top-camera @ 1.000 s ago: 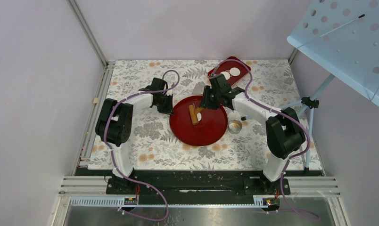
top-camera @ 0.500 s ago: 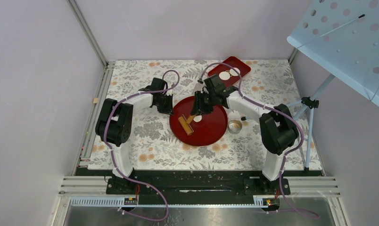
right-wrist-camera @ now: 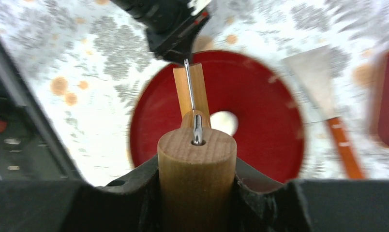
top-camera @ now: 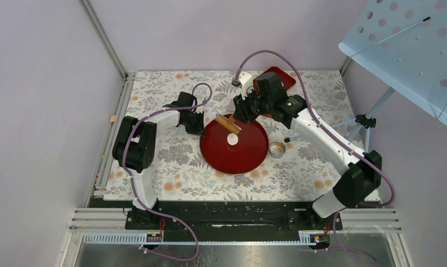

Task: Roll out the dumpling wrappers from the dough

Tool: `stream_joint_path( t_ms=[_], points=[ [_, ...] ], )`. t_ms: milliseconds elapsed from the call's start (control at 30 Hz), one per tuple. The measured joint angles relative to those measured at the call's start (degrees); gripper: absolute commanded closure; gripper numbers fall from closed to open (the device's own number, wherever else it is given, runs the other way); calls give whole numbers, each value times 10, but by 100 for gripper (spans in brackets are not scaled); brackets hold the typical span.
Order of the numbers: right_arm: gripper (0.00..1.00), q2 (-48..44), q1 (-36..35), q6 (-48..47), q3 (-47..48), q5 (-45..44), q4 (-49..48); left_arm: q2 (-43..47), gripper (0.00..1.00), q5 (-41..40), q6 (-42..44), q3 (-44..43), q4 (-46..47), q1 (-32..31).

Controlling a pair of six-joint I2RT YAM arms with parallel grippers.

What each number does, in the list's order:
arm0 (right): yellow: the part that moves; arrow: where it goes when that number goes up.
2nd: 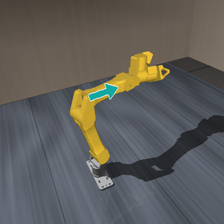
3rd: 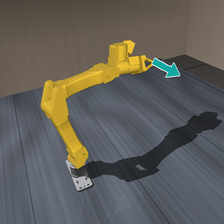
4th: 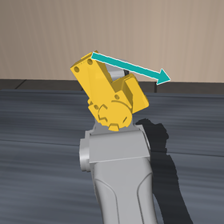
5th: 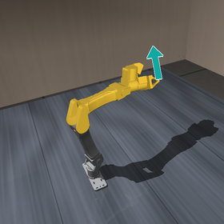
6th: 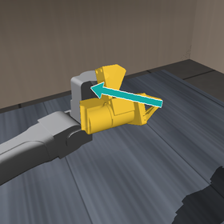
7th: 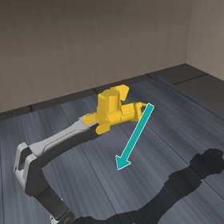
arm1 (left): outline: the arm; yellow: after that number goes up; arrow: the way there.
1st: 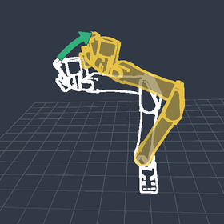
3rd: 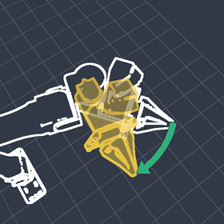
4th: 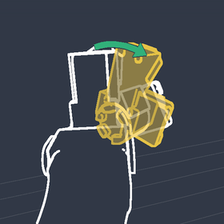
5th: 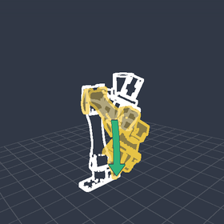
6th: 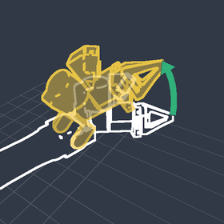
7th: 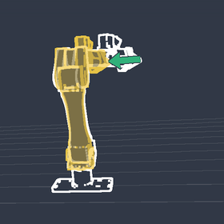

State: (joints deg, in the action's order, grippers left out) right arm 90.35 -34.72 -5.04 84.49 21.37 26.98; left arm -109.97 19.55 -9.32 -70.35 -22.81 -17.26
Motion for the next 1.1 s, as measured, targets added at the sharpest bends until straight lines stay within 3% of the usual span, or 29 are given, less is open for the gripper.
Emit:
stream_joint_path(
  t_ms=[233, 433, 1100],
  points=[
    [100, -22, -2, -189, -72, -83, -55, 0, 100, 16, 25, 0, -11, -15],
    [100, 5, -18, -275, -132, -113, -55, -4, 100, 24, 36, -5, -22, -23],
    [100, -9, -73, -368, -183, -145, -76, -7, 100, 24, 36, -10, -28, -23]
  ],
)
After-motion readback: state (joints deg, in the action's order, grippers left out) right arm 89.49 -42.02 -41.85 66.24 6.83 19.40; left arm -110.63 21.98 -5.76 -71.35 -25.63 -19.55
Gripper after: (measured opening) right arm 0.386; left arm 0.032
